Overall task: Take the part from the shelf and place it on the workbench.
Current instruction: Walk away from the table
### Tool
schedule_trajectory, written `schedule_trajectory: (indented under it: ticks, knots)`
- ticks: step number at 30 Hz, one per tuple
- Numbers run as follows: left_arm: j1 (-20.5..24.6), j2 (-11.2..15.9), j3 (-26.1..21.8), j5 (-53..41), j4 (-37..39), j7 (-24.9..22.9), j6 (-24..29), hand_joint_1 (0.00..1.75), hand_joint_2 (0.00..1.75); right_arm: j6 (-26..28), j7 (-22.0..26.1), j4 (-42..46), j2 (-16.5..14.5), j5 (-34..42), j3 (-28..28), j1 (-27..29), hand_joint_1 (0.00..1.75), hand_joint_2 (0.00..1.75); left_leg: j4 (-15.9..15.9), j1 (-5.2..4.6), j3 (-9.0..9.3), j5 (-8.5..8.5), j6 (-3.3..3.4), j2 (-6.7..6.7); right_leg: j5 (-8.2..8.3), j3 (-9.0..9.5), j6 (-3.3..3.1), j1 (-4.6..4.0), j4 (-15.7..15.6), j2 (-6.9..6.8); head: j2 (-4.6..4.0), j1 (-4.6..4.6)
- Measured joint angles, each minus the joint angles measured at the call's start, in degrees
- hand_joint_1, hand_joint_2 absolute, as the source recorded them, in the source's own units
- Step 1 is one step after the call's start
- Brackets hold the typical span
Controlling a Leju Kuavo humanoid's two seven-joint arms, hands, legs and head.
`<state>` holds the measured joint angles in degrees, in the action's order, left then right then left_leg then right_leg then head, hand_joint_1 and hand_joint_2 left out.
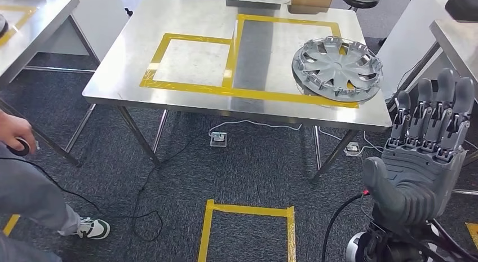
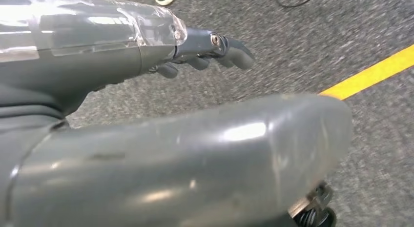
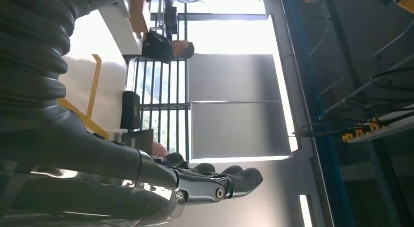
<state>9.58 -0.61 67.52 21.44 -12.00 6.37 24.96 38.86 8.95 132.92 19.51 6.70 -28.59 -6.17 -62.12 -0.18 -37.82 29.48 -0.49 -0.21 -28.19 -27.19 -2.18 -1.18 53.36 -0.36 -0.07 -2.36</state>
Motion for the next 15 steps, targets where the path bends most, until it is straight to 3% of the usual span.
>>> schedule_trajectory:
  ticks: [2,3,4,6,8,10,13,15]
  knots:
    - [0.02,0.09,0.35,-0.04,0.00,0.01,0.01,0.00,0.00,0.02,-0.22,-0.02,-0.04,0.02,-0.03,0.11,0.00,1.75,-6.91,0.36,-1.66,5.19,-0.57,0.08,1.07,-1.73,0.05,0.05,0.38,-0.14,0.00,0.63]
    - [0.02,0.15,0.52,-0.14,0.00,0.01,0.02,0.00,0.00,0.05,-0.31,-0.04,-0.05,-0.02,-0.07,0.23,0.00,1.75,-9.96,0.55,-2.02,6.26,-0.87,0.10,1.55,-2.69,0.21,0.09,0.70,-0.22,0.00,0.85]
    - [0.02,0.20,0.73,-0.26,0.00,-0.01,0.02,0.00,0.00,0.11,-0.37,-0.06,-0.05,-0.17,-0.11,0.39,0.00,1.75,-11.59,0.71,-1.73,5.99,-1.16,0.12,1.97,-3.69,0.39,0.19,1.12,-0.29,0.00,0.96]
    - [0.02,0.24,1.04,-0.62,0.00,-0.16,0.03,0.00,0.00,0.21,-0.44,-0.13,-0.05,-0.73,-0.24,0.92,0.00,1.75,-9.12,0.97,1.64,2.81,-1.76,0.21,2.64,-5.84,0.92,0.60,2.35,-0.38,0.00,1.08]
    - [0.05,0.22,1.17,-0.91,-0.04,-0.25,0.05,0.00,0.00,0.25,-0.52,-0.23,-0.06,-1.52,-0.33,1.64,0.00,1.75,-1.87,1.12,6.80,1.88,-2.24,0.13,3.04,-7.77,1.51,0.89,3.93,-0.37,0.00,1.46]
    - [0.04,0.20,1.29,-1.02,-0.13,-0.20,0.05,0.00,0.00,0.25,-0.58,-0.31,-0.10,-2.42,-0.31,2.43,0.00,1.75,2.68,0.98,9.48,3.17,-1.78,-0.13,3.60,-8.83,2.04,0.88,4.96,-0.31,0.00,1.83]
    - [-0.04,0.07,1.58,-1.25,-0.18,-0.17,-0.23,0.00,0.00,0.28,-0.69,-0.37,-0.23,-3.04,-0.19,3.58,0.00,1.75,3.28,0.86,9.13,2.60,-0.10,-0.12,3.88,-9.45,2.79,1.01,5.49,-0.25,0.00,1.76]
    - [0.01,-0.06,1.78,-1.67,-0.20,-0.07,-0.42,0.00,0.00,0.32,-0.73,-0.42,-0.34,-3.10,-0.11,4.16,0.00,1.75,3.38,0.91,8.12,1.60,1.08,0.05,0.11,-10.51,3.41,1.17,8.86,-0.18,0.00,1.48]
